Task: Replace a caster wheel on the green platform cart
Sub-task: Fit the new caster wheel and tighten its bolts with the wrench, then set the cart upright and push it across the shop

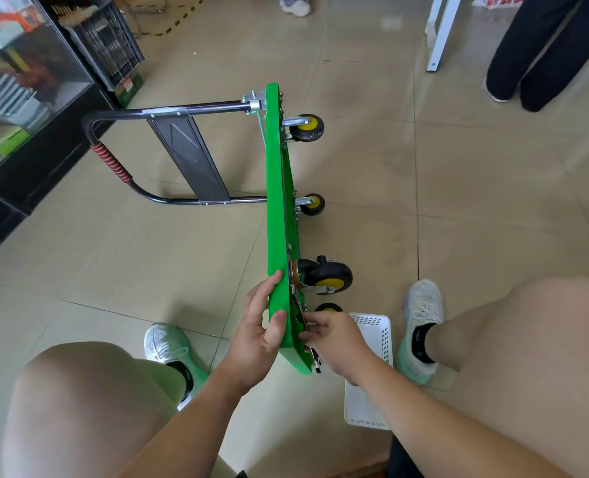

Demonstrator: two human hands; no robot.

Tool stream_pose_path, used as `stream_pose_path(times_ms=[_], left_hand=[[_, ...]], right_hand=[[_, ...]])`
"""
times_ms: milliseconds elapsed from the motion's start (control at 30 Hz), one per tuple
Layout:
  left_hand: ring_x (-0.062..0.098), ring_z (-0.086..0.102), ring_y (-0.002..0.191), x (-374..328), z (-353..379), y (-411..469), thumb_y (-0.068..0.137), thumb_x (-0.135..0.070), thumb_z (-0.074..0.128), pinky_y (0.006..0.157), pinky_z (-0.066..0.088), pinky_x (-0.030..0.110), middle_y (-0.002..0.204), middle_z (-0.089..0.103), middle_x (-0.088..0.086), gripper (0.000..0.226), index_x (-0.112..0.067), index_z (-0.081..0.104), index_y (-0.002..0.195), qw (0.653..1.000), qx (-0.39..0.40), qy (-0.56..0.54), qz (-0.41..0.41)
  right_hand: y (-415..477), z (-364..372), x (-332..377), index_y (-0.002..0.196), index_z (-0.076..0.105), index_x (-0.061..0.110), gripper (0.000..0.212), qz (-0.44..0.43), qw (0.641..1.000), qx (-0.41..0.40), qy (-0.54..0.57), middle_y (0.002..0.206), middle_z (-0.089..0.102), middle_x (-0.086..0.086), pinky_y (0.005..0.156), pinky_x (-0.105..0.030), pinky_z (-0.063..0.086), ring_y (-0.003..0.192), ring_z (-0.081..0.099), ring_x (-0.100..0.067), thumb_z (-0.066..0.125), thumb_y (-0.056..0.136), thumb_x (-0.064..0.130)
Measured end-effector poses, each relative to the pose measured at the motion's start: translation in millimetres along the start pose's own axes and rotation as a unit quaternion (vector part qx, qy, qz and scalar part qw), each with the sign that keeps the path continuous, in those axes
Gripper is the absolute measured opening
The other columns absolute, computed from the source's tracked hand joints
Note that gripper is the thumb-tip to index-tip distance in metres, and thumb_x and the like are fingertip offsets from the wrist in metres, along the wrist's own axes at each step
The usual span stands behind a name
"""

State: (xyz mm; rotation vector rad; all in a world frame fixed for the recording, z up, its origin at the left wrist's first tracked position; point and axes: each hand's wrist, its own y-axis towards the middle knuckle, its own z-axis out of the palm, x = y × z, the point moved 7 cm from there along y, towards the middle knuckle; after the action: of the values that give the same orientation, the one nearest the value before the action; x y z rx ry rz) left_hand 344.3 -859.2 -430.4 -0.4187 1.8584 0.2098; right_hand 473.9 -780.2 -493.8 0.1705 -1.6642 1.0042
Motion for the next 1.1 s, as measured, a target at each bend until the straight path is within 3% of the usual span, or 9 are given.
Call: stream_pose_path(times_ms=[133, 300, 500, 667, 833, 933, 1100], left_hand=[[0.009, 0.029, 0.151, 1, 0, -1, 0.098, -0.055, 0.045, 0.122, 0.027, 0.030, 0.157, 0.034, -0.017, 0.059, -0.043, 0.033, 0.155, 1.000, 0.000, -0.002, -0.002], [0.004, 0.029, 0.150, 2, -2, -4, 0.099, -0.053, 0.044, 0.122, 0.027, 0.031, 0.154, 0.034, -0.027, 0.058, -0.043, 0.033, 0.154, 1.000, -0.003, 0.001, -0.001], [0.007, 0.029, 0.151, 1, -2, -5, 0.099, -0.054, 0.043, 0.125, 0.028, 0.039, 0.154, 0.034, -0.026, 0.056, -0.046, 0.032, 0.153, 1.000, -0.009, 0.006, -0.003], [0.011, 0.028, 0.151, 0, 0, -5, 0.098, -0.056, 0.044, 0.125, 0.029, 0.047, 0.154, 0.033, -0.026, 0.054, -0.055, 0.033, 0.151, 1.000, -0.005, 0.002, -0.015], [0.012, 0.027, 0.152, -1, -3, -7, 0.099, -0.054, 0.042, 0.125, 0.028, 0.047, 0.153, 0.033, -0.027, 0.056, -0.044, 0.031, 0.154, 1.000, -0.011, 0.013, -0.009], [0.011, 0.028, 0.151, 0, -5, -6, 0.099, -0.053, 0.043, 0.125, 0.028, 0.047, 0.151, 0.034, -0.029, 0.057, -0.042, 0.032, 0.153, 1.000, -0.013, 0.015, -0.010], [0.006, 0.032, 0.147, -4, -3, -6, 0.095, -0.059, 0.045, 0.122, 0.032, 0.050, 0.147, 0.034, -0.036, 0.055, -0.057, 0.034, 0.149, 1.000, -0.002, 0.007, -0.024]], right_hand=[[-4, 3, 4, 0.111, 0.078, 0.024, 0.031, -0.002, 1.000, -0.001, 0.014, 0.101, 0.078, 0.005, 0.079, -0.028, 0.056, 0.095, 0.072, -0.013, 0.063, 0.095, 0.002], [-12, 8, 9, 0.106, 0.079, 0.023, 0.027, -0.008, 1.000, -0.007, -0.029, 0.089, 0.077, 0.010, 0.068, -0.019, 0.049, 0.070, 0.063, -0.001, 0.061, 0.096, 0.006], [-14, 8, 10, 0.108, 0.079, 0.021, 0.027, 0.004, 1.000, -0.001, -0.022, 0.086, 0.075, 0.011, 0.065, -0.016, 0.048, 0.065, 0.061, 0.002, 0.061, 0.097, 0.005], [-14, 7, 10, 0.108, 0.079, 0.021, 0.025, 0.014, 1.000, -0.008, -0.023, 0.094, 0.078, 0.006, 0.066, -0.019, 0.049, 0.072, 0.064, -0.006, 0.063, 0.096, 0.006], [-18, 10, 16, 0.099, 0.080, 0.023, 0.025, 0.007, 0.999, -0.011, -0.040, 0.086, 0.077, 0.006, 0.062, -0.017, 0.048, 0.064, 0.062, -0.003, 0.062, 0.095, 0.005], [-17, 9, 17, 0.098, 0.079, 0.022, 0.024, 0.007, 0.998, -0.002, -0.058, 0.091, 0.077, -0.001, 0.060, -0.019, 0.049, 0.068, 0.063, -0.011, 0.063, 0.095, 0.005], [-19, 10, 15, 0.103, 0.077, 0.017, 0.021, 0.029, 0.999, 0.016, -0.027, 0.090, 0.077, 0.000, 0.062, -0.019, 0.051, 0.065, 0.065, -0.008, 0.063, 0.096, 0.003]])
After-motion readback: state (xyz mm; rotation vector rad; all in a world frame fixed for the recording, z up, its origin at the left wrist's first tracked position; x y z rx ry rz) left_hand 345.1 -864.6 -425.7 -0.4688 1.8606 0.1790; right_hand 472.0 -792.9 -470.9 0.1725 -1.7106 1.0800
